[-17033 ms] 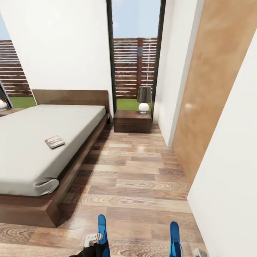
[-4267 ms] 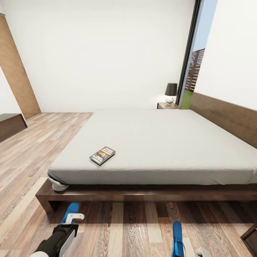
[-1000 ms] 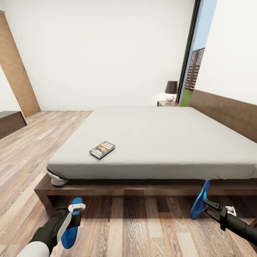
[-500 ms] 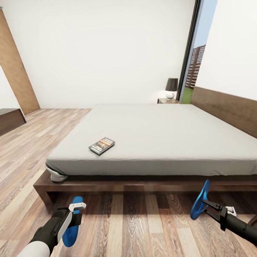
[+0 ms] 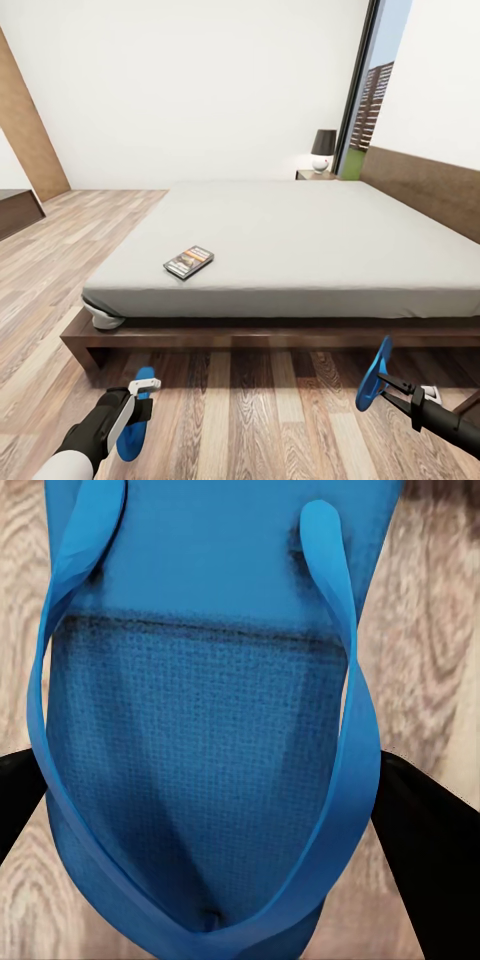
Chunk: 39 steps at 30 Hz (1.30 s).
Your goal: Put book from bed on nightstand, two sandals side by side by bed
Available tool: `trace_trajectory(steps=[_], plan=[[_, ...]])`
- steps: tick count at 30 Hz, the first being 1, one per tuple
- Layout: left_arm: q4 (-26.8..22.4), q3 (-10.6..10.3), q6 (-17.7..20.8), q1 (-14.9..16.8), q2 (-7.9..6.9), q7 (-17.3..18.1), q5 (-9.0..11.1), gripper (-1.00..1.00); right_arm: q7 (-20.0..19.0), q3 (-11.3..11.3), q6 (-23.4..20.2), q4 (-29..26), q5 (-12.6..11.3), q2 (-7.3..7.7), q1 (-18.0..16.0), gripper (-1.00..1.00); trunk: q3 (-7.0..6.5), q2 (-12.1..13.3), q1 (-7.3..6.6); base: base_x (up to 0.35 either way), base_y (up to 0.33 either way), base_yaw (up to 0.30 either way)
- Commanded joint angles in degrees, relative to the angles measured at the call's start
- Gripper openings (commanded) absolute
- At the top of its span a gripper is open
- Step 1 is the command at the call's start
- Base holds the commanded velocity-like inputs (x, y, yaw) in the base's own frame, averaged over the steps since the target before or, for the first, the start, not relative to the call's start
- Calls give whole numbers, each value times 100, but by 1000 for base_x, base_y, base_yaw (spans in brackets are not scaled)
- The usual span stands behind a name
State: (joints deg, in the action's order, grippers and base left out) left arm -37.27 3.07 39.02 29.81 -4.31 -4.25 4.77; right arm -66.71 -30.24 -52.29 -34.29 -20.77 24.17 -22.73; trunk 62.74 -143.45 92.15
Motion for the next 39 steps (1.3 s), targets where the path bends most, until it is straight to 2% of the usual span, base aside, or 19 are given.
trace_trajectory(steps=[1,39], plan=[[-8,1,27,3,0,-41,51,-100,0,-8,-44,1,-16,0,-4,-100,28,-4,1,0,0,0],[-8,5,-77,1,0,-41,51,-100,3,-8,-44,-6,-6,0,-4,-100,870,-55,99,0,0,0]])
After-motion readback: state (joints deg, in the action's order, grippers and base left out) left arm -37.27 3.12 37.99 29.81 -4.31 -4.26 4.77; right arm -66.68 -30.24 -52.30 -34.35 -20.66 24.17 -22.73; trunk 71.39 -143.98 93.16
